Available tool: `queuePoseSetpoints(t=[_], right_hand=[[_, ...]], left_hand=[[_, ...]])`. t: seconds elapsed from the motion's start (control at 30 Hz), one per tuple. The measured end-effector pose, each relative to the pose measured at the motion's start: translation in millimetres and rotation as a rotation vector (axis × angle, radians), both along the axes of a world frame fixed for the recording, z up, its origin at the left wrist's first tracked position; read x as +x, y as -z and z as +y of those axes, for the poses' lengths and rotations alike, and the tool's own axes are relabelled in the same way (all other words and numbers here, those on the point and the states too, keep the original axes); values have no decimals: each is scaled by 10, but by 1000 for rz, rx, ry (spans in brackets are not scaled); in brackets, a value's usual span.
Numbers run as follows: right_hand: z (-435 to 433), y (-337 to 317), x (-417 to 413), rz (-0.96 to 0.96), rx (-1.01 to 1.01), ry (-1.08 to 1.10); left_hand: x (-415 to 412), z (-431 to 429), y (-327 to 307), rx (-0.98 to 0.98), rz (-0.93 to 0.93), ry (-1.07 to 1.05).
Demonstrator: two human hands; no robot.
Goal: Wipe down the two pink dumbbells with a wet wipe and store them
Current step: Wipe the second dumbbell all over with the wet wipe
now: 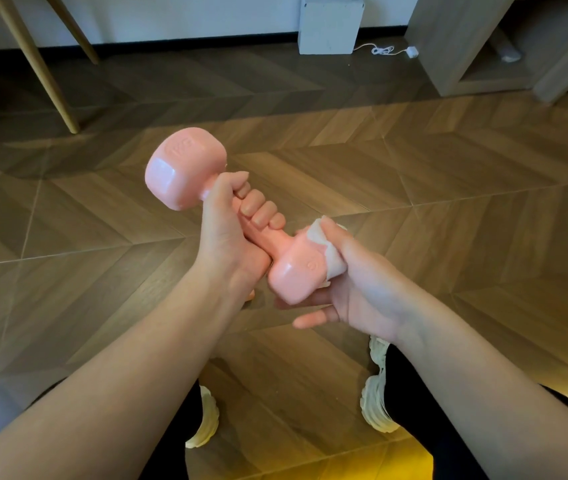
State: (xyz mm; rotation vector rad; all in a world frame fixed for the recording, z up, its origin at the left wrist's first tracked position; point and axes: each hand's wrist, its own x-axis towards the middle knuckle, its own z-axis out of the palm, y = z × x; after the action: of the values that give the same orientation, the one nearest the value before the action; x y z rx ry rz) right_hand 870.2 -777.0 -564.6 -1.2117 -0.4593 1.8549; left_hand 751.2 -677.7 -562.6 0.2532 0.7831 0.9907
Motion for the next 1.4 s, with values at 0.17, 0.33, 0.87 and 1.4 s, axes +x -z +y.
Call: queuePoseSetpoints(t=[0.17,0.33,0.87,1.4], right_hand=[[-44,20,3,-3,172,-15],[-10,11,-183,-312,303,27],[5,8,-76,-105,-11,115],[-46,6,-171,-41,-61,214]], left_hand=[[-29,-4,8,-49,77,-2],[9,-19,19,-124,110,-44],[4,5,-46,1,57,31],[33,-20,-36,-29,191,49]])
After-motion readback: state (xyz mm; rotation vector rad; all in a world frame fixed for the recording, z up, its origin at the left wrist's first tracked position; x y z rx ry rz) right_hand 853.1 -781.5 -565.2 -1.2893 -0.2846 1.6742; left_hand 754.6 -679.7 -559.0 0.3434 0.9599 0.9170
